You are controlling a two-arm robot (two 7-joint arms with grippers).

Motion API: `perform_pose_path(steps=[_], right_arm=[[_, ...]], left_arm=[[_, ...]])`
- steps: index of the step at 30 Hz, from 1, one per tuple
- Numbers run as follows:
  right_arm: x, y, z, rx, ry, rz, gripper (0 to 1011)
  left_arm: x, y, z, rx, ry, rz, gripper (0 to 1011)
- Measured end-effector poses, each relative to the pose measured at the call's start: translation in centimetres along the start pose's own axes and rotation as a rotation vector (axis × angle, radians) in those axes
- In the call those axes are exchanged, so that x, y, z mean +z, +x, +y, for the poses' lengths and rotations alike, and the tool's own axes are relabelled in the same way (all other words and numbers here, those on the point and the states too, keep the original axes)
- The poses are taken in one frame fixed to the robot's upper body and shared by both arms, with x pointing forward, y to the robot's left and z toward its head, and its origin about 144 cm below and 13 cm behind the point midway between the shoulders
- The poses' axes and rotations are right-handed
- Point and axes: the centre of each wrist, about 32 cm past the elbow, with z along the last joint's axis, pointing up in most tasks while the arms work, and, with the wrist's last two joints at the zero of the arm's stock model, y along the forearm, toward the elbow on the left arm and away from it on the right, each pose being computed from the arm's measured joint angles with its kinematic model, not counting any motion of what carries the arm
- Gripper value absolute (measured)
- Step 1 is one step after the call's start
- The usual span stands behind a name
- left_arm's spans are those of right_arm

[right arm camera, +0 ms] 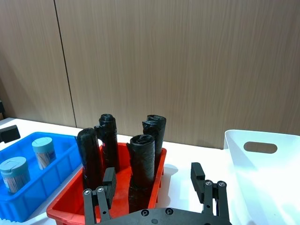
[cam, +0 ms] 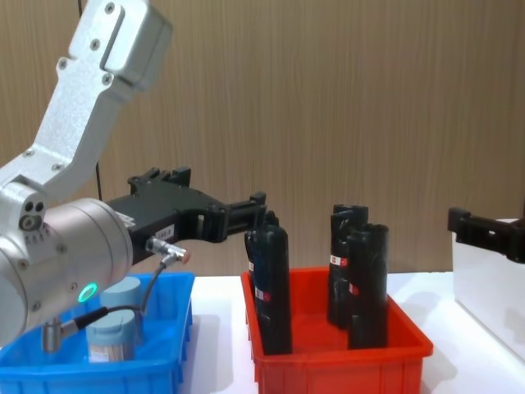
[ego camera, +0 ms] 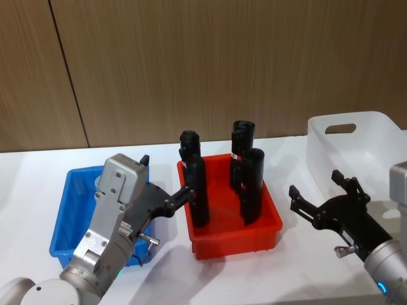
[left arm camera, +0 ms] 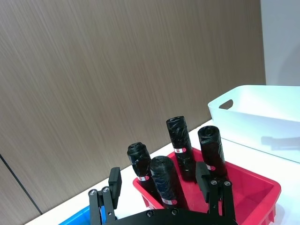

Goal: Pick the cotton swabs from the blue box and place them into the white box.

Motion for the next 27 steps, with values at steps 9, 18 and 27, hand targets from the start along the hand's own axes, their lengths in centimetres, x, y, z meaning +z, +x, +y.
perform_pose_path(steps=[9, 18, 27], right_arm=[[0.0, 0.0, 0.0, 0.0, 0.0, 0.0, 1002], [0.0, 0.0, 0.0, 0.0, 0.0, 0.0, 1002], [0.0, 0.0, 0.0, 0.0, 0.0, 0.0, 1002]], left_arm=[[0.04, 0.06, -0.03, 0.004, 0.005, -0.003, 1003], [0.42, 0.34, -0.39, 0.047, 0.046, -0.013, 1003], [0.5, 0.79, -0.62, 0.104, 0.119, -0.006, 1003]])
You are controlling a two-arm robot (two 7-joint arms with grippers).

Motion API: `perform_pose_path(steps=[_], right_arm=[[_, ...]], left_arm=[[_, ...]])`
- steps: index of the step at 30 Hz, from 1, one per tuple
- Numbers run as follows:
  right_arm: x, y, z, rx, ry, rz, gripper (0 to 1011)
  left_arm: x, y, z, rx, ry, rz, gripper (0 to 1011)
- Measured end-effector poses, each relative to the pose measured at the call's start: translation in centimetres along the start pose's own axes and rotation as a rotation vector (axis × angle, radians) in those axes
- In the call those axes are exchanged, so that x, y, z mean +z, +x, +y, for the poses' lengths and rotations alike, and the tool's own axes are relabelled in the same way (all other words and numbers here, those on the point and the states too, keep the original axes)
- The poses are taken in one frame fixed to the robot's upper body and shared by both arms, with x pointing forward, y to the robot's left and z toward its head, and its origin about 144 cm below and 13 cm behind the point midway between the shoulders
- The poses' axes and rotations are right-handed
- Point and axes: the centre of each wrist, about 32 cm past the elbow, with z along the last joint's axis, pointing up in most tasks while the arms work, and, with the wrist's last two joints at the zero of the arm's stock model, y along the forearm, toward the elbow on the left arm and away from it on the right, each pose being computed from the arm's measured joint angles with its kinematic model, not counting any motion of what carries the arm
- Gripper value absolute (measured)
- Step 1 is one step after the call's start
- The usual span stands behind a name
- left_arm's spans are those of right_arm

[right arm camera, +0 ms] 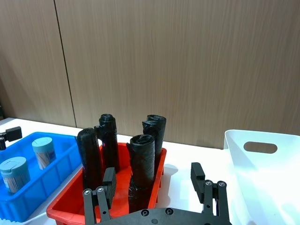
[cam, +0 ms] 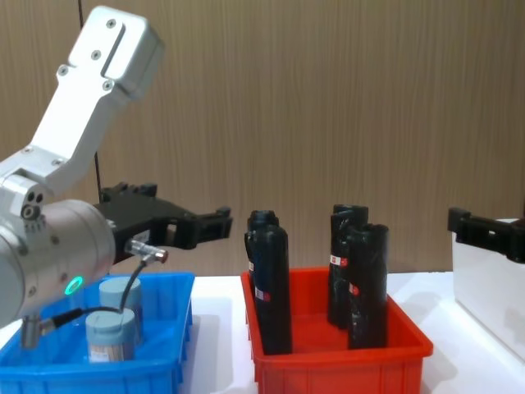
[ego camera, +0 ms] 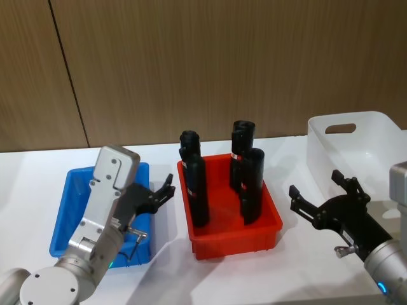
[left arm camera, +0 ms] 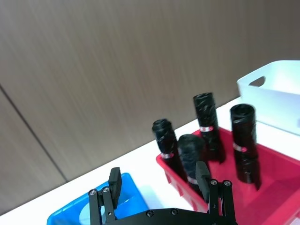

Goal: Pick the cotton swabs from the blue box and place them into the white box.

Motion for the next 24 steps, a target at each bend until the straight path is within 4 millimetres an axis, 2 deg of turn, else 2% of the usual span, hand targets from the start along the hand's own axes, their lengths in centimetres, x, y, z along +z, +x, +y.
perform_pose_path(steps=[12, 24], right_arm=[[0.0, 0.0, 0.0, 0.0, 0.0, 0.0, 1002], [0.0, 0.0, 0.0, 0.0, 0.0, 0.0, 1002]], left_arm=[[-0.6, 0.7, 0.9, 0.074, 0.078, 0.054, 1003], [-2.5, 2.0, 2.3, 0.115, 0.119, 0.161, 1003]])
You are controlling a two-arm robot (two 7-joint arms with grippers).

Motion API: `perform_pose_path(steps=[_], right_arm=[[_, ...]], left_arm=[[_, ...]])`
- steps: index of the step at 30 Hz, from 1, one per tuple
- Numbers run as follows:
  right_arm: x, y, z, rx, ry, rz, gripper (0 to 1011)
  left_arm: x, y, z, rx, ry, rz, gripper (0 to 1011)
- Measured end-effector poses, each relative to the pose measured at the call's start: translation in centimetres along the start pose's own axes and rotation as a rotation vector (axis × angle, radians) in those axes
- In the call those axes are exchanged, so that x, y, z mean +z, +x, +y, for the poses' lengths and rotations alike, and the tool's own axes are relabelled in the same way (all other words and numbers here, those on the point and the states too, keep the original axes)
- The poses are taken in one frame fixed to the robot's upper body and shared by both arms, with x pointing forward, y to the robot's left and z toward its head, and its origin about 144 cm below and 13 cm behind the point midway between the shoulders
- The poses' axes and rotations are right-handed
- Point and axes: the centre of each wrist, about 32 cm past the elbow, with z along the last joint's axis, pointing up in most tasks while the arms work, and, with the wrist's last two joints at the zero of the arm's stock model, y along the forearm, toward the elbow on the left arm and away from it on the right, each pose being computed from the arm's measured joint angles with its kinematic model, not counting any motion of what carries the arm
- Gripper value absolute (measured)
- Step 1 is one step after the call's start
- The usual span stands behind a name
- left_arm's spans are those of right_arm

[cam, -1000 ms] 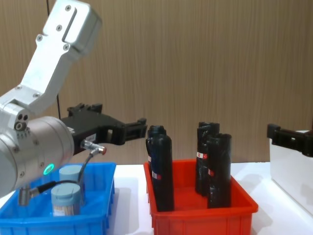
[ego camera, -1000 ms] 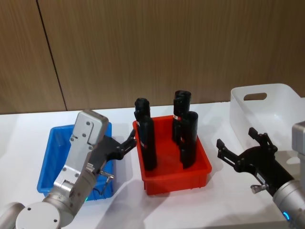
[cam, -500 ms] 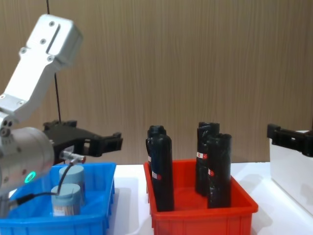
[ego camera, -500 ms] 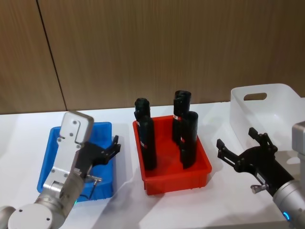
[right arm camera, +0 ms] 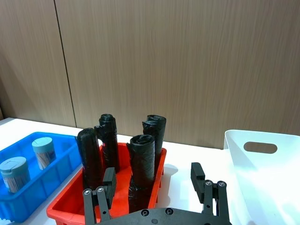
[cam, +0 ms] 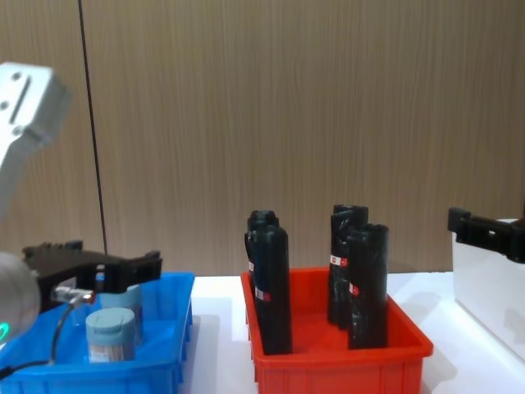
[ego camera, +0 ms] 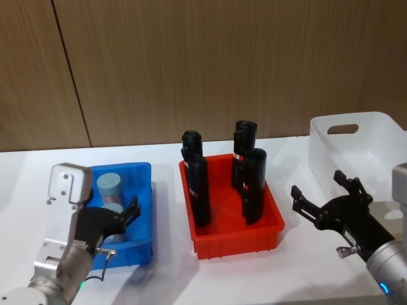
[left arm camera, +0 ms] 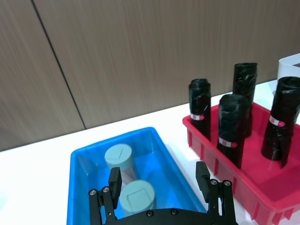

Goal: Pick the cotton swabs from the blue box and place them into the white box.

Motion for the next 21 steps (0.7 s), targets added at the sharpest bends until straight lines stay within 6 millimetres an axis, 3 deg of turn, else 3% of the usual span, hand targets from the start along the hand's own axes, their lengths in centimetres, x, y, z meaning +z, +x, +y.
perform_pose_path(steps=[21], right_arm=[[0.0, 0.0, 0.0, 0.0, 0.0, 0.0, 1002]], left_arm=[[-2.9, 4.0, -0.8, -0.026, 0.058, 0.109, 1003]])
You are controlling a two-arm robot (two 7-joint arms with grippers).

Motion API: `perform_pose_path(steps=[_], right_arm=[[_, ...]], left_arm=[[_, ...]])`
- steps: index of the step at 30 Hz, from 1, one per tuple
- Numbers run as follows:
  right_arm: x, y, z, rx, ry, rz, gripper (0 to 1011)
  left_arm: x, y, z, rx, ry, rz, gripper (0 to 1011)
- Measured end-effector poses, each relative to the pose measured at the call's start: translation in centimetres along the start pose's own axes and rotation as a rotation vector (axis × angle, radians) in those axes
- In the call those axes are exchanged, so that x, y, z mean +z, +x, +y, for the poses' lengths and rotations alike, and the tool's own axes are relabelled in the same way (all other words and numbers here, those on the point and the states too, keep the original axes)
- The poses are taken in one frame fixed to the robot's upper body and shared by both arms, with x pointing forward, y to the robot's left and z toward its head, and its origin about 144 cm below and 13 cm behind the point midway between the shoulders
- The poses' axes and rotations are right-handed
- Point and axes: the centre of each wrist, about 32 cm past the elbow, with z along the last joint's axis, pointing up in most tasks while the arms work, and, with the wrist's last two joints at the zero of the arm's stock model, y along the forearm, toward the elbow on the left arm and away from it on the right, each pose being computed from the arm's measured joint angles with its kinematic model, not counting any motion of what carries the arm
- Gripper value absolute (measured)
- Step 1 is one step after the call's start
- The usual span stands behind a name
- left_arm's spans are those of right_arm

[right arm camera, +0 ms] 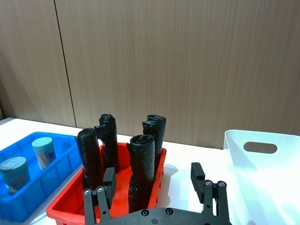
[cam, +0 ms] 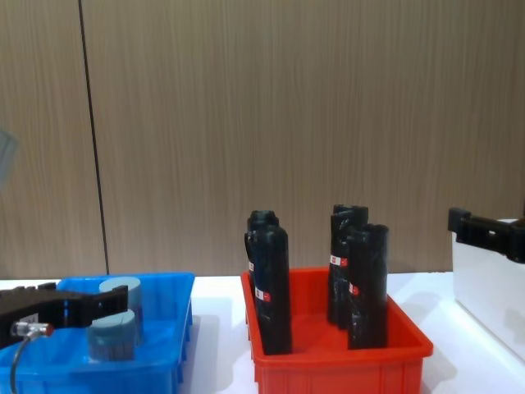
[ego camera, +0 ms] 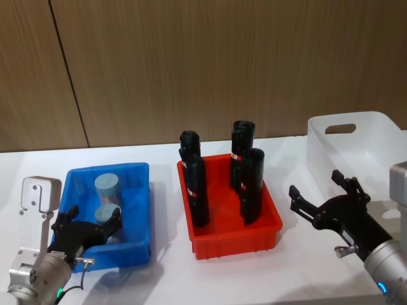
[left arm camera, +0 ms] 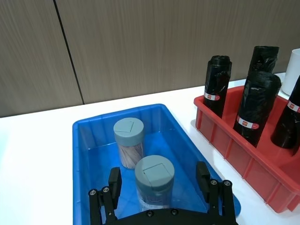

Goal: Pick the cotton swabs from the blue box and place them into the white box.

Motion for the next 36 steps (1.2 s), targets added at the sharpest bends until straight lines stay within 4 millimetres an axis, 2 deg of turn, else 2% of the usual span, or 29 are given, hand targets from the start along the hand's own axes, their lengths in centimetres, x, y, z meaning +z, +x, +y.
perform_pose_path(steps=[20, 36], right_arm=[[0.0, 0.0, 0.0, 0.0, 0.0, 0.0, 1002], [0.0, 0.0, 0.0, 0.0, 0.0, 0.0, 1002]], left_arm=[[-0.1, 2.8, -2.3, -0.063, 0.037, 0.031, 1003], [-0.3, 3.8, -4.3, -0.117, 0.077, 0.048, 1003]])
